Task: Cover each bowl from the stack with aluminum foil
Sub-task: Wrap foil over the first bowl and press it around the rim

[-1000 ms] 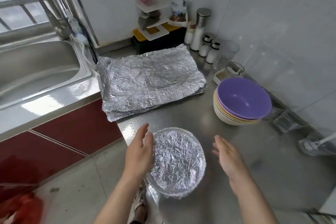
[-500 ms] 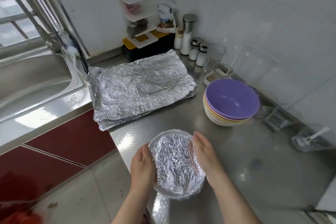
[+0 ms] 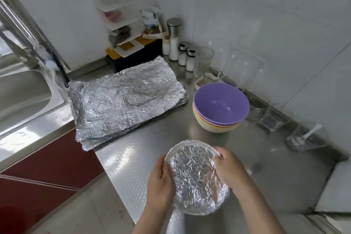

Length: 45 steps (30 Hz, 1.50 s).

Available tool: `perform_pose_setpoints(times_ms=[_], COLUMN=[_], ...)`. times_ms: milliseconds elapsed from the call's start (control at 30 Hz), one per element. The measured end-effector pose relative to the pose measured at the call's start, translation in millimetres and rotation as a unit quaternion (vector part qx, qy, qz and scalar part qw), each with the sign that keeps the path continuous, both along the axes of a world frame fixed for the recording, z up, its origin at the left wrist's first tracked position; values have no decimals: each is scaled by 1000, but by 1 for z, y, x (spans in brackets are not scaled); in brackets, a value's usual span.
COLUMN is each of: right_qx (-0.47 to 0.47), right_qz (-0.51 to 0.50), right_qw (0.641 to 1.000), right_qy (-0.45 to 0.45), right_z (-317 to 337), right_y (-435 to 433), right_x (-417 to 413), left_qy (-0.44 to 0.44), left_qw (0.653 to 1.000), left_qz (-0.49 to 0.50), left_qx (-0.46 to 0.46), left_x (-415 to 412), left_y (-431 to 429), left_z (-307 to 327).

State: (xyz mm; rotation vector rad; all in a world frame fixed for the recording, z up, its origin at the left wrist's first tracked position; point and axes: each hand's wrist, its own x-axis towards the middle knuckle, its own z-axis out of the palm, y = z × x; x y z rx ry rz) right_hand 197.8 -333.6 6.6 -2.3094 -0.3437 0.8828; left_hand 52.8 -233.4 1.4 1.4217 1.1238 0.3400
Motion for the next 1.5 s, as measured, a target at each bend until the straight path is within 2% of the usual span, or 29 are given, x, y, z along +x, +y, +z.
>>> perform_pose_setpoints(times_ms=[200, 300, 367, 467, 567, 667, 733, 800, 1033, 1233, 1367, 1500], right_qx=[44, 88, 98, 33, 46, 117, 167, 189, 247, 252, 289, 304], right_qz=[-17, -117, -140, -11, 46, 7, -40, -69, -99, -17, 19, -20], right_qw=[999, 989, 984, 995, 988, 975, 946, 926, 898, 861, 848, 855], right_qy=[15, 14, 56, 94, 143, 190, 274, 319, 350, 441, 444, 420], right_z=[12, 19, 24, 25, 21, 15, 11, 8, -7, 8, 20, 29], right_y=[-19, -22, -26, -33, -31, -20, -7, 6, 51, 103, 168, 221], right_x=[30, 51, 63, 62, 46, 32, 21, 10, -20, -19, -10, 6], left_qy=[77, 67, 52, 35, 24, 37, 39, 45, 39, 21, -25, -96], left_qw=[984, 981, 978, 978, 981, 982, 984, 985, 987, 994, 994, 992], left_qz=[-156, -180, -176, -164, -143, -123, -98, -80, -67, -74, -53, -10], left_qx=[32, -40, -96, -122, -132, -138, -144, -144, -138, -82, -92, -77], left_x=[11, 13, 15, 14, 10, 1, -9, -16, -35, -50, -53, -49], left_y=[0, 7, 8, 7, 12, 30, 50, 69, 109, 180, 248, 291], left_z=[7, 15, 19, 21, 22, 23, 22, 21, 19, 28, 32, 38])
